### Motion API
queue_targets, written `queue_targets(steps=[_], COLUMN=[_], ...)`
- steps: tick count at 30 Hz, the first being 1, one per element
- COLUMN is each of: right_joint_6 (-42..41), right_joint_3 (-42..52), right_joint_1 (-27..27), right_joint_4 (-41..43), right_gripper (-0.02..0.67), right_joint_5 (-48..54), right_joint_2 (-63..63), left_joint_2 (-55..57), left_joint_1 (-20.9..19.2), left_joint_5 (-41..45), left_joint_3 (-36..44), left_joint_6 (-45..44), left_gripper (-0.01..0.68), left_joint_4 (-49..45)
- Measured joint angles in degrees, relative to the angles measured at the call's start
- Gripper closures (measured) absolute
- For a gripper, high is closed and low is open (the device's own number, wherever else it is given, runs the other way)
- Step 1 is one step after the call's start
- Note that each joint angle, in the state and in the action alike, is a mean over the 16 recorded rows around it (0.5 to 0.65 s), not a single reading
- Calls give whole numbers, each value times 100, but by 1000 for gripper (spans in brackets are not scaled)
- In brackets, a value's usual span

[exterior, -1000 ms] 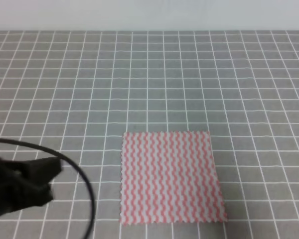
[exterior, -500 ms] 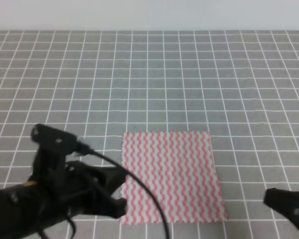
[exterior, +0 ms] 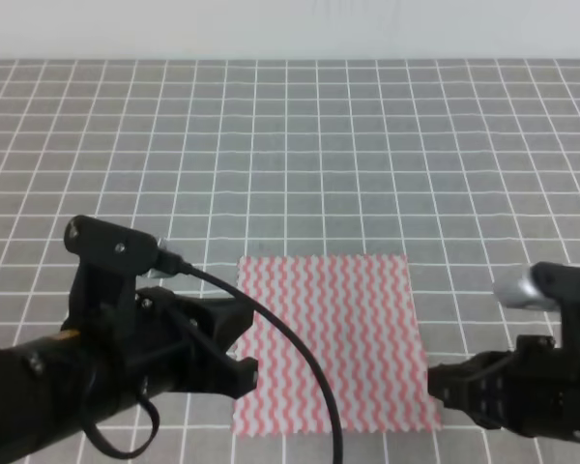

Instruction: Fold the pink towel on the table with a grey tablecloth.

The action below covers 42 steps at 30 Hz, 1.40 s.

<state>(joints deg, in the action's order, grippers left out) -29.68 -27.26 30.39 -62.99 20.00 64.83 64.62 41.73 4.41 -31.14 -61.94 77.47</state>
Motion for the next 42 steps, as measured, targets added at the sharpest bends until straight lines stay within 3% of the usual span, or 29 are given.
queue_targets(steps=[18, 33, 42], right_joint_6=[12, 70, 140], right_joint_3=[-73, -76, -79], right_joint_1=[-141, -146, -144], right_joint_4=[-561, -274, -170], right_gripper=[345, 336, 336], right_joint_5=[49, 61, -94], right_joint_2=[1162, 1401, 1622], left_joint_2=[986, 1215, 1226], left_joint_1=[-173, -1343, -1495], left_joint_5=[918, 2165, 2328], left_joint_3=[-307, -570, -571], left_joint_6=[122, 60, -57], left_gripper=[675, 675, 675], left_joint_4=[30, -31, -38])
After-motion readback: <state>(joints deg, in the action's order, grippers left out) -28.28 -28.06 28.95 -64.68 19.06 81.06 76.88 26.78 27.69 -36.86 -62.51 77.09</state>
